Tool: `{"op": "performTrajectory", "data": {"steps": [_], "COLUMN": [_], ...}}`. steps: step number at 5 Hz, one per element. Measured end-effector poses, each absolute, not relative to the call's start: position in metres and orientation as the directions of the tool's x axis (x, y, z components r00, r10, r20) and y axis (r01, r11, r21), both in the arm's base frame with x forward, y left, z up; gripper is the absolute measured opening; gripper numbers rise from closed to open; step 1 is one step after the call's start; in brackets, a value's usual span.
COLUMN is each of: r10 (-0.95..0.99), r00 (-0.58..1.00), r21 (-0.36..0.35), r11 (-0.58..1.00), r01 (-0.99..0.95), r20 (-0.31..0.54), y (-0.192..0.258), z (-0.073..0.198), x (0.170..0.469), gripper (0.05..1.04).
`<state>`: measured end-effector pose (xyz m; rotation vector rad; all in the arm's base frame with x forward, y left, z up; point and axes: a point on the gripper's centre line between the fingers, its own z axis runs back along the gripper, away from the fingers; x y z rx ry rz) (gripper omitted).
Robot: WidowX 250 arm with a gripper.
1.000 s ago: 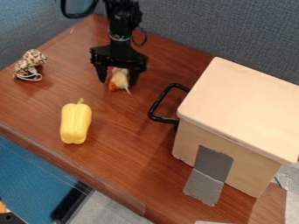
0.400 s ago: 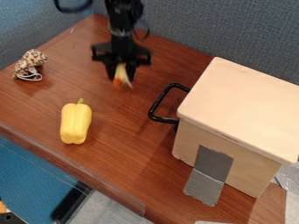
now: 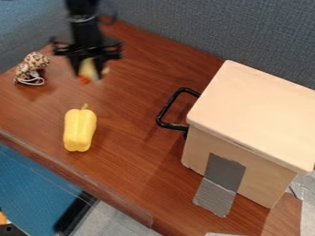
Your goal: Moved the duck in the between of two stuff
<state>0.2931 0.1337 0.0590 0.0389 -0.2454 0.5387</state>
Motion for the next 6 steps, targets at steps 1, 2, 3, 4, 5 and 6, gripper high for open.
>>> {"op": "performTrajectory", "data": {"steps": [1, 2, 3, 4, 5, 6], "r10": [0.532, 0.551, 0.567, 0.575, 0.558, 0.489], "r00": [0.820, 0.810, 0.815, 0.811, 0.824, 0.851], "r21": [0.004, 0.018, 0.048, 0.059, 0.041, 0.010], "r11": [0.839, 0.825, 0.817, 0.810, 0.825, 0.866], "r01": [-0.545, -0.565, -0.575, -0.583, -0.564, -0.500], "r20": [0.212, 0.202, 0.120, 0.113, 0.098, 0.193], "y": [0.161, 0.181, 0.188, 0.193, 0.185, 0.178], "z": [0.044, 0.031, -0.002, -0.007, -0.003, 0.044], "x": [0.256, 0.239, 0.231, 0.234, 0.229, 0.233], "gripper": [0.408, 0.408, 0.455, 0.769, 0.997, 1.005]}}
